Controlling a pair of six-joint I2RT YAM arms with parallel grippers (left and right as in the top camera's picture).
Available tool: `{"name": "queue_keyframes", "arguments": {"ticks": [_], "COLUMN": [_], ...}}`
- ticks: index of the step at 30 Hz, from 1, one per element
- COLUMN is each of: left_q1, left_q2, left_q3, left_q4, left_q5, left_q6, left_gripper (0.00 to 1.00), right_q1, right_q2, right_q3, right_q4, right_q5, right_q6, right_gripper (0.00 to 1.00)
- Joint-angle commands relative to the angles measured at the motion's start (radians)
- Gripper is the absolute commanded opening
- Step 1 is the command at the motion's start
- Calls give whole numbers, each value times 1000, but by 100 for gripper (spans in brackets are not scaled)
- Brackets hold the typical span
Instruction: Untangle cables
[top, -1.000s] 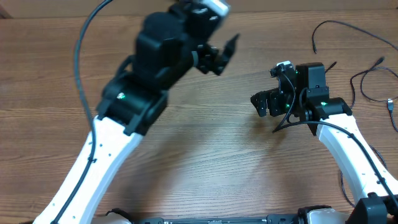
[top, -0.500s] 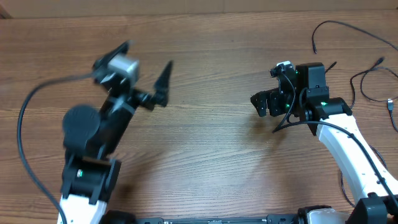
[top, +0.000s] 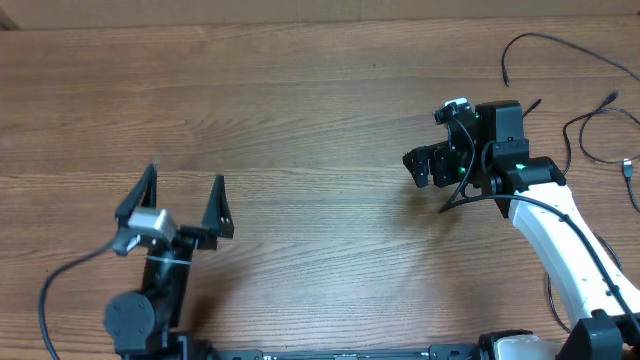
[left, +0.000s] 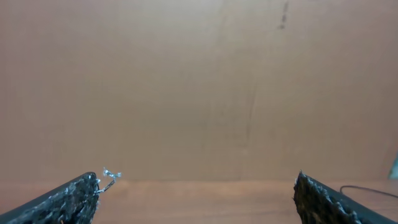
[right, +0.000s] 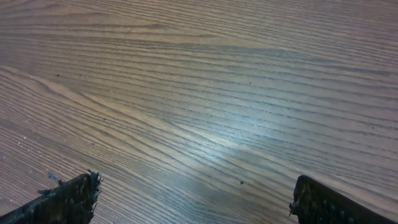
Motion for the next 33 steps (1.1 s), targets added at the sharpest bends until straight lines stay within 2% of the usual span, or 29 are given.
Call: {"name": "queue_keyframes", "arguments": {"ticks": [1,7,12,19,23,33], "left_q1": [14,14,14,14,14,14], "left_q2": [-91,-226,-303,-307,-307,-306], "left_q3": [-95,-240,-242,-242,-242,-242], "left_q4": [3,6,-157,-375,-374,-372], "left_q5": [-52,-105,-191,-299,-271,-272], "left_q6": [-82,-145,-151,-142,-39,-35], "left_gripper": [100,100,100,100,100,100], "right_q1": [0,0,0,0,0,0], "right_q2": [-24,-24,-25,-24,-24,-25], "right_q3": [26,26,26,26,26,26], "right_q4": [3,3,3,3,3,3], "right_q5": [7,7,7,7,7,7], "right_q6": [3,3,3,4,3,3], "right_gripper": [100,100,100,100,100,100]}}
